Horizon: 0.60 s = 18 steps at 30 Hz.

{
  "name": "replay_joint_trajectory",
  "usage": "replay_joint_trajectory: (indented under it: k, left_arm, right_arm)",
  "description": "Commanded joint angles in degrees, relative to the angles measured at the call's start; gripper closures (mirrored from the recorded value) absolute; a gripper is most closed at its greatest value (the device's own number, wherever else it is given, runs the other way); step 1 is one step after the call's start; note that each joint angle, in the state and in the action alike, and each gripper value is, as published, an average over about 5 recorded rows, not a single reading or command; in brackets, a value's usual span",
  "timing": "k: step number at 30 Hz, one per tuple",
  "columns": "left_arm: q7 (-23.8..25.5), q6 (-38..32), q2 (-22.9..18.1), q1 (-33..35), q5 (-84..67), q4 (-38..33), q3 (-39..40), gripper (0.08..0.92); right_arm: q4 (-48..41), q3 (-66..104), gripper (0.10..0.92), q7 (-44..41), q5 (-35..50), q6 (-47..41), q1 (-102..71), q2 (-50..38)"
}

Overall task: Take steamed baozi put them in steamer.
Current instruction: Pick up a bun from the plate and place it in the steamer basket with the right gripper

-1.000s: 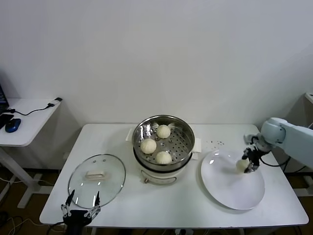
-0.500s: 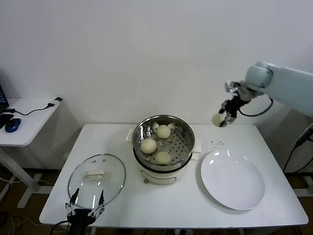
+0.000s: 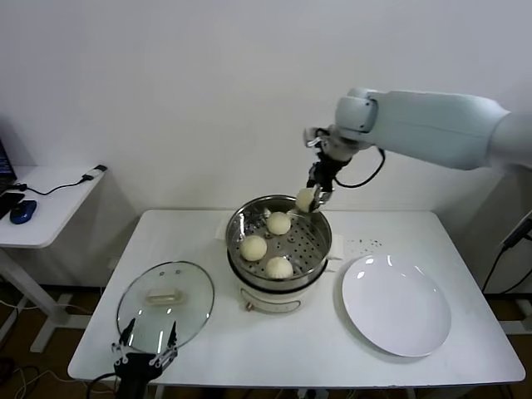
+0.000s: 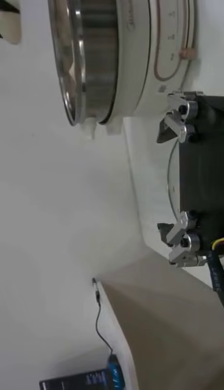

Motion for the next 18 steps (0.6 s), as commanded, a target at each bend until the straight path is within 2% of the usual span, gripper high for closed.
replay_joint_trajectory:
  k: [1, 18]
  left_arm:
    - [0.06, 0.1, 0.48, -0.66, -0.52, 0.83, -0.13, 0.177]
    - [0.32, 0.51, 0.53, -2.39, -0.36, 2.76, 0.08, 0.177]
  right_arm:
    - [0.96, -2.45, 0.44, 3.91, 0.3, -1.58, -6.39, 6.64]
    - [0.81, -4.46, 0.434, 4.67, -2.79, -1.29, -9.42, 3.86]
